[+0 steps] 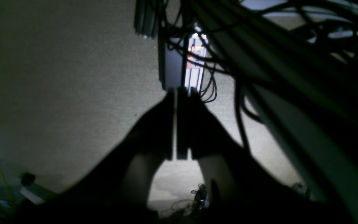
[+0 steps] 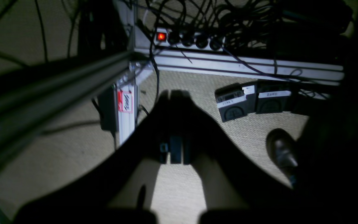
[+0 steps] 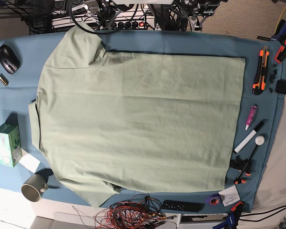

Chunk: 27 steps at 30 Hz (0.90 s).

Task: Fold the T-shirt properly

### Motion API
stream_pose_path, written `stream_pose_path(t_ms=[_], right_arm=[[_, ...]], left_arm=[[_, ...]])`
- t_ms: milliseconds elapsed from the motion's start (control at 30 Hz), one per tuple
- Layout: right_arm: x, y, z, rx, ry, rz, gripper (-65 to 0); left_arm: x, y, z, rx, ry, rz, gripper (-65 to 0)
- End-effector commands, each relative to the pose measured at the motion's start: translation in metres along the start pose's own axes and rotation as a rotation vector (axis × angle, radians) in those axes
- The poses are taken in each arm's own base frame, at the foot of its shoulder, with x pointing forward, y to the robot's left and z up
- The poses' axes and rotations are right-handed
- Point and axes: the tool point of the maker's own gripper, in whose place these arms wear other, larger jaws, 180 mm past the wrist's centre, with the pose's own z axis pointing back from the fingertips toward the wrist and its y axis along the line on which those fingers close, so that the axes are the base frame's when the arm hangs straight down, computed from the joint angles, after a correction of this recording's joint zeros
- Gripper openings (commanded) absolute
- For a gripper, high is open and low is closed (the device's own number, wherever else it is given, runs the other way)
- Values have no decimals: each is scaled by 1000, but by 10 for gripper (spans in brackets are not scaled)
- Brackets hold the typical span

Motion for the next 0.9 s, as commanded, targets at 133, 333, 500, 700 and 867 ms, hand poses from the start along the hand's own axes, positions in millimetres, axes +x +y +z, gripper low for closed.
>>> stream_pose_path(t_ms=[133,333,500,700,867], right_arm=[[-36,-25,19,-50,11,33,-650],[-50,-63,52,-132,-46,58,-650],[-51,-90,97,-191,-110,83,-650],[-29,-87,167,-191,-264,75,-650],[17,-85,234,-200,-436,39,-650]], left_arm=[[-24,5,10,-16,6,-10,-650],[-38,19,38,-29,-40,-44,-650],[-47,31,83,-67,-77,14,-650],[-42,48,162,-78,-212,-13,-650],[-23,30,232,-184,-334,-95,-650]])
